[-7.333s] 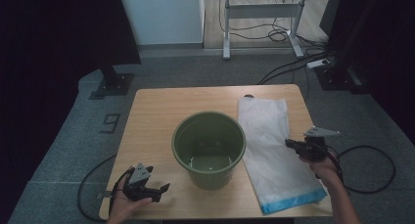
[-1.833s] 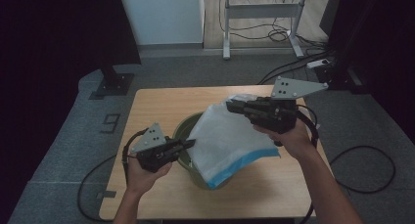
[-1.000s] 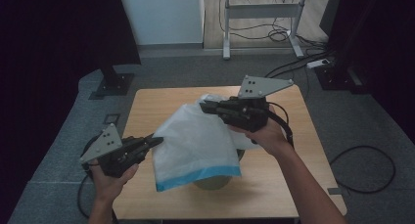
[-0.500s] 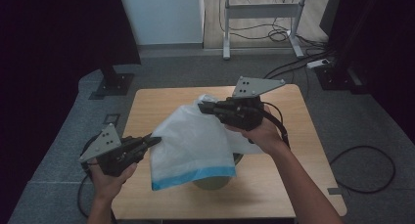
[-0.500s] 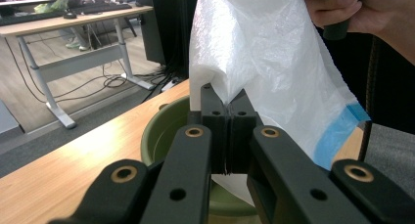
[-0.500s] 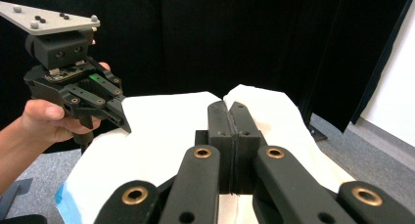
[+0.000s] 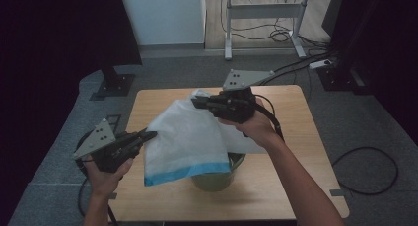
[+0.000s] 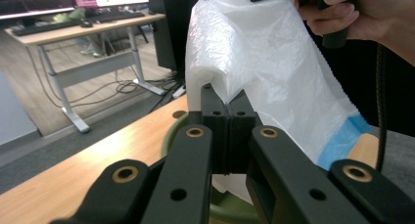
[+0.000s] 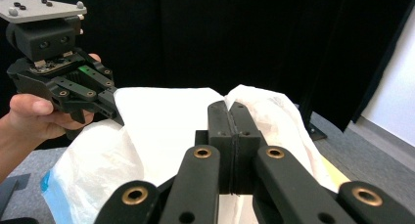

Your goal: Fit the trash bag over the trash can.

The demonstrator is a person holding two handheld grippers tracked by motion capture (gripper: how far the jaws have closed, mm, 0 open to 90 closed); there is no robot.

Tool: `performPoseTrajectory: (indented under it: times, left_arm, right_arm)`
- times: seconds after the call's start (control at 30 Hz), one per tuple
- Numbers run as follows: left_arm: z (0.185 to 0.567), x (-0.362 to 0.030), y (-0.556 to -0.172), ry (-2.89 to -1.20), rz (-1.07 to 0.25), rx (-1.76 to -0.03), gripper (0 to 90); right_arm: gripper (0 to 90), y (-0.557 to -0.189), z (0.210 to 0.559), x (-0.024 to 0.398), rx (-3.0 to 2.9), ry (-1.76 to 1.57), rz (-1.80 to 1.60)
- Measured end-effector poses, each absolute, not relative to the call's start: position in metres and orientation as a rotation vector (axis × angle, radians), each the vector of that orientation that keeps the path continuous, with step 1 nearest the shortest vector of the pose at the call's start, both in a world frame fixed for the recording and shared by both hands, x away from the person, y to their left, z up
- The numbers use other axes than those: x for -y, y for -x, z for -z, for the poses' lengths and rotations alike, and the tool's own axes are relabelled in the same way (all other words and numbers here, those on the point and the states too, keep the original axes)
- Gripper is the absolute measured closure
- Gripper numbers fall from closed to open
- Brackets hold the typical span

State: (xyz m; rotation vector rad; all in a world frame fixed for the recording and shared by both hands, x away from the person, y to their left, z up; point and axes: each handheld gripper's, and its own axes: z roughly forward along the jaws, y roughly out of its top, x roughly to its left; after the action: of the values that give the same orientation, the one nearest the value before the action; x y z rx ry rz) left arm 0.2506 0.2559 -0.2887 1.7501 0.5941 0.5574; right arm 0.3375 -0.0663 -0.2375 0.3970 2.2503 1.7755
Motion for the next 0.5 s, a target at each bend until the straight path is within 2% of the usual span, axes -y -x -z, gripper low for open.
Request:
performPoseTrajectory:
  times: [0.23, 0.5]
  left_arm:
    - [0.279, -0.281, -0.243, -1.723, -0.609, -0.613, 89.5]
    - [0.275, -0.290, -0.237, -1.706, -0.626, -0.614, 89.5]
  right_arm:
    - [89.1, -0.348, 0.229, 0.035, -2.271, -0.336, -1.790]
    - [89.1, -0.349, 0.232, 0.024, -2.277, -0.330, -1.805]
